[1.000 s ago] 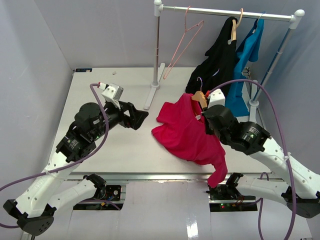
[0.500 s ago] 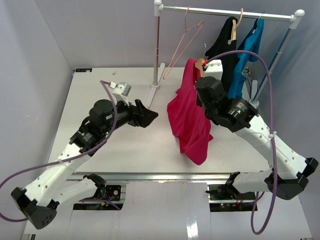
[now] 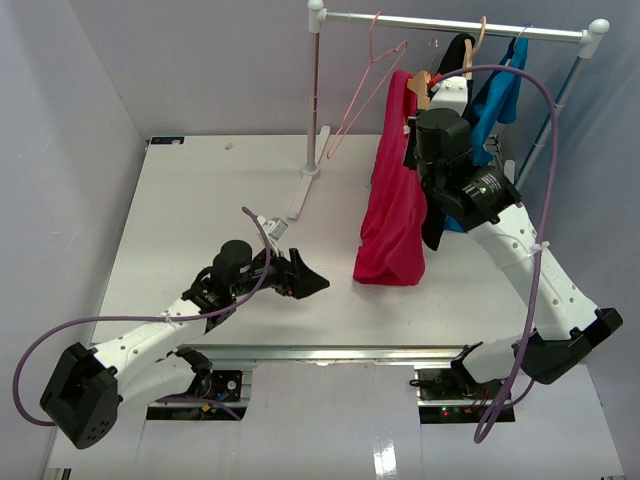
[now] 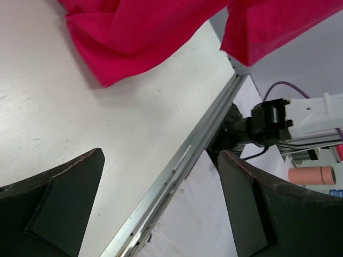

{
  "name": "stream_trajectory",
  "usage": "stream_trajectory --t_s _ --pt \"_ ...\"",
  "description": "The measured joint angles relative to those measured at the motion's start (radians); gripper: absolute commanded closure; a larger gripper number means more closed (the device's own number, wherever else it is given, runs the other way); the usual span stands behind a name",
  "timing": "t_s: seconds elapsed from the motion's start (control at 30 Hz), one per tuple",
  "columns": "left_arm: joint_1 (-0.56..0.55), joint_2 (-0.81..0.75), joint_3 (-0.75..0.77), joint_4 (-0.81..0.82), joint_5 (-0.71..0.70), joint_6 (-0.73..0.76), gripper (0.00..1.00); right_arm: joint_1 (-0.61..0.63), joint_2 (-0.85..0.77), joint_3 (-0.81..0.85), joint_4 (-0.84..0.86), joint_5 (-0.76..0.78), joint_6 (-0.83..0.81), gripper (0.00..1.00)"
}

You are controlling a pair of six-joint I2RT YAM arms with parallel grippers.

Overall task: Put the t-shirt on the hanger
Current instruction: Place the hanger at the clothesline.

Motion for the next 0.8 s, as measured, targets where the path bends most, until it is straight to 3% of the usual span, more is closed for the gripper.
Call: stream_trajectory --t_s 0.2,0.8 --pt "-0.005 0.074 -0.042 0.069 -0.052 0.031 0.02 -0.047 0.064 0.013 0.060 -0.036 -0.039 0.92" --pt "-0.072 0.085 -0.079 0.113 -0.069 0.073 0.02 -0.122 0.132 0.064 0.265 -0.007 -0.133 0.92"
